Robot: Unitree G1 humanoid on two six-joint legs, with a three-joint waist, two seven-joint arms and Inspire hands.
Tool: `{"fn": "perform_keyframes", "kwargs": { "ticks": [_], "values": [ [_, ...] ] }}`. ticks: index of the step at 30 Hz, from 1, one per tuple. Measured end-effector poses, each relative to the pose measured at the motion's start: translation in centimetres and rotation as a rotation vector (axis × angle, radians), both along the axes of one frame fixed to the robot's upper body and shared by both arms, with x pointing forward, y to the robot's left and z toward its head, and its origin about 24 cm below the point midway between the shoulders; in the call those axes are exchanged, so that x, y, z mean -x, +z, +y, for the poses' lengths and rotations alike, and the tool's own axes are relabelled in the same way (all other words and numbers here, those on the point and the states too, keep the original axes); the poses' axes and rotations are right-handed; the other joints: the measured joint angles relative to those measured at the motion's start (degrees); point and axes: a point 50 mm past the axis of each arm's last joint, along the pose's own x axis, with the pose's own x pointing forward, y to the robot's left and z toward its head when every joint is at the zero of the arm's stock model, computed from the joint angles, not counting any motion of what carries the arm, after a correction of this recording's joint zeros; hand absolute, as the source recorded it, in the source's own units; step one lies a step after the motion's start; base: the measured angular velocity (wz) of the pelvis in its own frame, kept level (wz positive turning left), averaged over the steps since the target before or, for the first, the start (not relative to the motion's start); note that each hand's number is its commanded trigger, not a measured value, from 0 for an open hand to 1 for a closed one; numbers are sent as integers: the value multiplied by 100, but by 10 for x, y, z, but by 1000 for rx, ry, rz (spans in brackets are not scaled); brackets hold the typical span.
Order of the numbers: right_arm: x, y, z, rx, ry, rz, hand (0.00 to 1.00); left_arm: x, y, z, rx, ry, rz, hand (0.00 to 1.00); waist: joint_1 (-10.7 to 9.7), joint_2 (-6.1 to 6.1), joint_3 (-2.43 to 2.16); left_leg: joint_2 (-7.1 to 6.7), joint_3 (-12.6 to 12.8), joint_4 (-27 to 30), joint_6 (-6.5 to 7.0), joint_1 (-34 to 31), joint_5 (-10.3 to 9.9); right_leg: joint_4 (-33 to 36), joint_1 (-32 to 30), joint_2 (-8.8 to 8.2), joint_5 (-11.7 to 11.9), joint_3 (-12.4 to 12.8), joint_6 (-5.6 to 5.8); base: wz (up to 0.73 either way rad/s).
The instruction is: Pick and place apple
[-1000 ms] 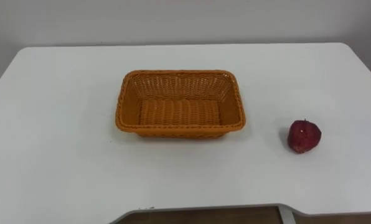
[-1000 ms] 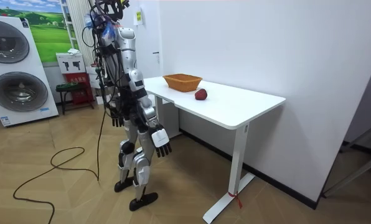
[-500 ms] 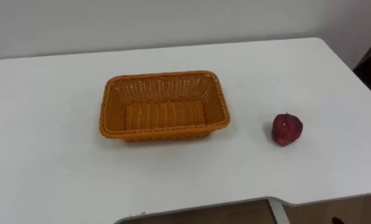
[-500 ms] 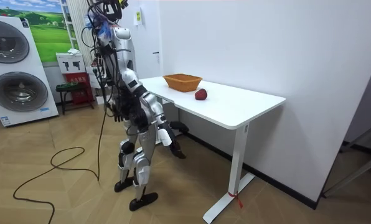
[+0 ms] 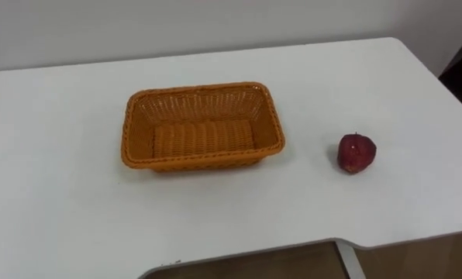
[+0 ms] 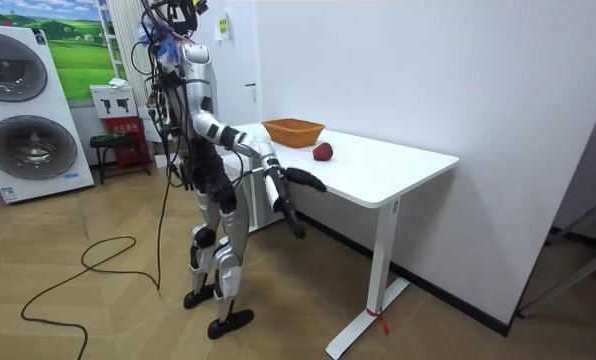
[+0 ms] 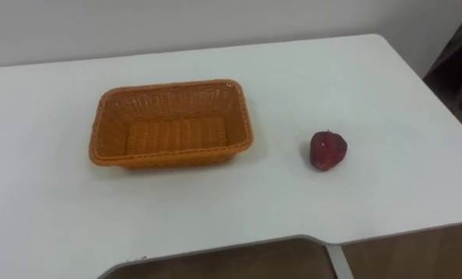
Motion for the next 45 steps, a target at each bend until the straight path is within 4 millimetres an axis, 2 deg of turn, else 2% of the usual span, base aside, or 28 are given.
{"fn": "perform_keyframes", "kwargs": {
  "ticks": [4,7,9,11,18,22,25,29,33,37,45],
  "values": [
    [-25,38,12,310,169,67,0,-3,-2,-6,21,-62,15,0,69,-7,4,2,13,6,0,-10,0,-7,-90,11,0,49,-2,-5],
    [-41,52,29,457,290,88,0,-9,-4,-10,30,-106,9,0,182,3,1,17,87,-12,-1,-3,1,20,-121,30,4,120,-8,-12],
    [-49,54,40,513,377,98,0,-13,-4,-13,38,-134,-5,0,258,28,-9,19,95,-13,-1,13,1,26,-85,30,10,123,-15,-6],
    [-56,53,49,543,464,106,0,-16,-5,-15,43,-153,-15,0,300,18,16,22,96,-39,-1,80,1,17,-41,32,11,119,-16,0],
    [-77,49,76,615,790,149,0,-11,-6,-18,70,-171,9,0,434,23,23,24,38,-50,-1,87,1,-3,-5,26,12,73,-17,2],
    [-86,41,94,601,981,159,0,-10,-6,-19,90,-174,12,0,521,30,25,24,18,-48,-1,82,1,2,-26,26,13,55,-20,0],
    [-89,38,101,595,1071,168,0,-9,-6,-19,97,-174,15,0,594,16,20,20,12,-45,-1,74,1,2,-21,20,13,45,-20,0],
    [-91,35,108,611,1153,187,0,-7,-7,-20,108,-178,23,0,601,-2,11,21,-3,-35,-1,55,1,-2,-6,16,14,3,-20,5],
    [-88,20,105,595,1202,275,0,-7,-7,-19,110,-194,28,0,591,-44,-4,16,-68,-35,-1,88,1,-76,97,0,16,-99,-20,11],
    [-86,11,104,560,1245,317,0,-9,-7,-20,129,-199,25,0,595,-65,5,16,-129,-33,-1,87,1,-86,136,1,16,-121,-21,5],
    [-87,9,105,554,1283,320,0,-11,-7,-20,152,-205,23,0,596,-102,19,15,-129,-21,-1,89,1,-90,159,-1,16,-132,-21,0]
  ]
}}
